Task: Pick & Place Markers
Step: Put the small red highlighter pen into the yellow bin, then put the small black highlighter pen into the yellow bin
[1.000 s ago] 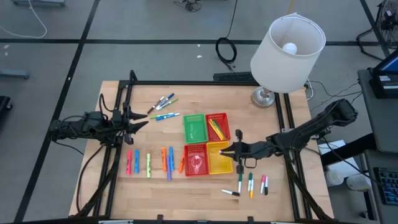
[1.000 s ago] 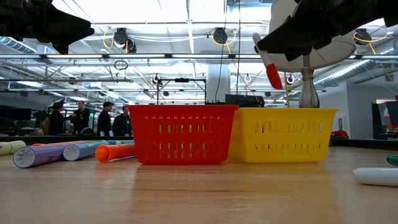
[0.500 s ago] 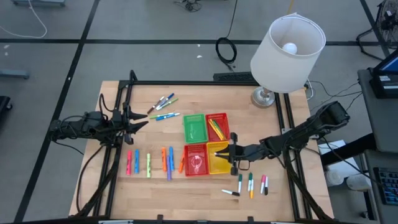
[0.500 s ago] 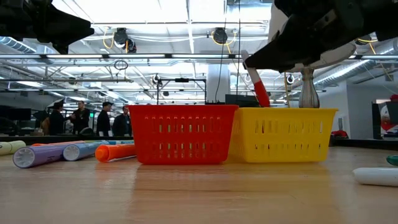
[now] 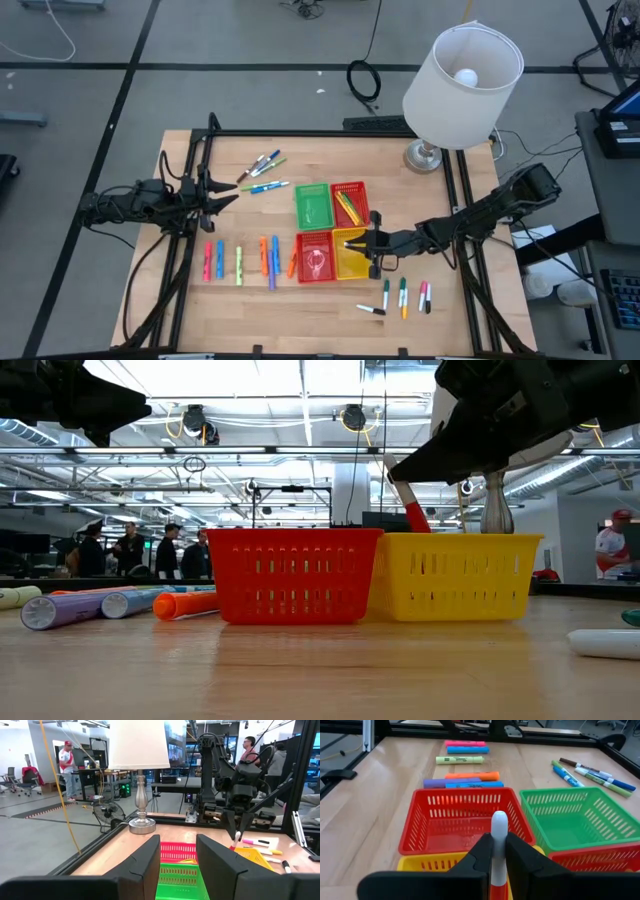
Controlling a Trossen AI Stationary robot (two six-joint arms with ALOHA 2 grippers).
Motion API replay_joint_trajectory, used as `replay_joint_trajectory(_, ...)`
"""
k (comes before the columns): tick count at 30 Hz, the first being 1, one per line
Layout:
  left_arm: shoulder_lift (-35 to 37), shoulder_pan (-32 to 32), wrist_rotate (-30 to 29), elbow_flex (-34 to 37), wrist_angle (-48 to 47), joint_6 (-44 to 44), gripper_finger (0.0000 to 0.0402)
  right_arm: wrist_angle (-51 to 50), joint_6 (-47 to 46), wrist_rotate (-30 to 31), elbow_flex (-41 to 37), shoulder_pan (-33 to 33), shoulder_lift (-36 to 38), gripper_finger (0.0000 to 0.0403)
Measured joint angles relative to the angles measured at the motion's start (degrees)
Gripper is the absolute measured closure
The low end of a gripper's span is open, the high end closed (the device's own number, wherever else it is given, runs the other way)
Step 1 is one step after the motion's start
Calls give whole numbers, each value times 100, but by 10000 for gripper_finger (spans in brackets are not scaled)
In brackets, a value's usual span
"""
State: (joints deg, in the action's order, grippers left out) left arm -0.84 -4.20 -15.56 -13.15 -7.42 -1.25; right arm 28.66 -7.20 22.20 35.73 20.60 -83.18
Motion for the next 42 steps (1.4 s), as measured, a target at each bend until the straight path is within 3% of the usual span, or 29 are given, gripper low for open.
replay_joint_trajectory(23, -2, 1, 1, 0, -1, 0, 268, -17, -92, -2, 0, 0, 1, 316)
replay_joint_trajectory(35, -1, 0, 1, 0, -1, 0, 268, 145, 253, -47, 4, 121, 35, 313)
replay_joint_trajectory(38, -2, -1, 1, 0, 0, -1, 268, -43, 545, -503, 175, 383, 128, 311)
replay_joint_trajectory(42, 0, -1, -1, 0, 0, 1, 268, -1351, 413, -435, 798, 795, 213, 286)
